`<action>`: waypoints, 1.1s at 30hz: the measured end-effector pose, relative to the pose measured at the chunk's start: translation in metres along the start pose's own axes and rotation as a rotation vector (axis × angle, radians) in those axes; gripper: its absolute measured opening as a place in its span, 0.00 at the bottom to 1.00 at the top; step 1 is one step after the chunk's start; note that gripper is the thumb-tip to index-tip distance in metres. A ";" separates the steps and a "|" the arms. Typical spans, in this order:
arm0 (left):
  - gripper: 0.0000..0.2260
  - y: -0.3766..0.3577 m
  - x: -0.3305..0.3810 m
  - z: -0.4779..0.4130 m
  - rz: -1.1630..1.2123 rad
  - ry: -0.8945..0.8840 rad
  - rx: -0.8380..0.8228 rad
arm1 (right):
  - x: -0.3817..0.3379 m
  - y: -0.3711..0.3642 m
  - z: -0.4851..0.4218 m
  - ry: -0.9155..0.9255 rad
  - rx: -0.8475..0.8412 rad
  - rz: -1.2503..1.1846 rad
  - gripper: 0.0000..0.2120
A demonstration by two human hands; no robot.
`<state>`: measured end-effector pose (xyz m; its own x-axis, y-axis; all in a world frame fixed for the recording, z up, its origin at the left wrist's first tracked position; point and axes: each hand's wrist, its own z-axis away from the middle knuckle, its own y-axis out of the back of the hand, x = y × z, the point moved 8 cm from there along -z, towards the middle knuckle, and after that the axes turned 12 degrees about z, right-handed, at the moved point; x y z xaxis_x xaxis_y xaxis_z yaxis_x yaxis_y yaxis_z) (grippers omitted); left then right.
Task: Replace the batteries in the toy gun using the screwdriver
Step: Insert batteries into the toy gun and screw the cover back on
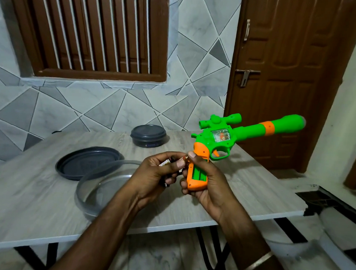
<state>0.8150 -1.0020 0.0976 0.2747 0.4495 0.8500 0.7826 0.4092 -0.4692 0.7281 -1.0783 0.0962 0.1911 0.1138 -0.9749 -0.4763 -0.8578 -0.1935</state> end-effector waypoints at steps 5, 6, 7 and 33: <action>0.12 -0.001 -0.001 0.001 -0.003 0.011 -0.013 | 0.002 0.001 -0.001 0.004 -0.002 -0.013 0.08; 0.13 -0.002 -0.001 0.001 0.009 0.018 -0.018 | 0.002 0.002 -0.002 0.002 0.002 -0.015 0.08; 0.13 -0.003 -0.001 0.001 0.024 0.026 -0.023 | 0.002 0.004 -0.003 -0.002 0.008 -0.018 0.09; 0.06 -0.047 0.009 -0.001 -1.046 -0.333 0.042 | 0.029 0.028 -0.005 -0.197 0.146 -0.137 0.19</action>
<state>0.7814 -1.0181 0.1278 -0.6830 0.0540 0.7284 0.5197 0.7367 0.4327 0.7251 -1.1016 0.0631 0.0985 0.3307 -0.9386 -0.5791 -0.7480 -0.3244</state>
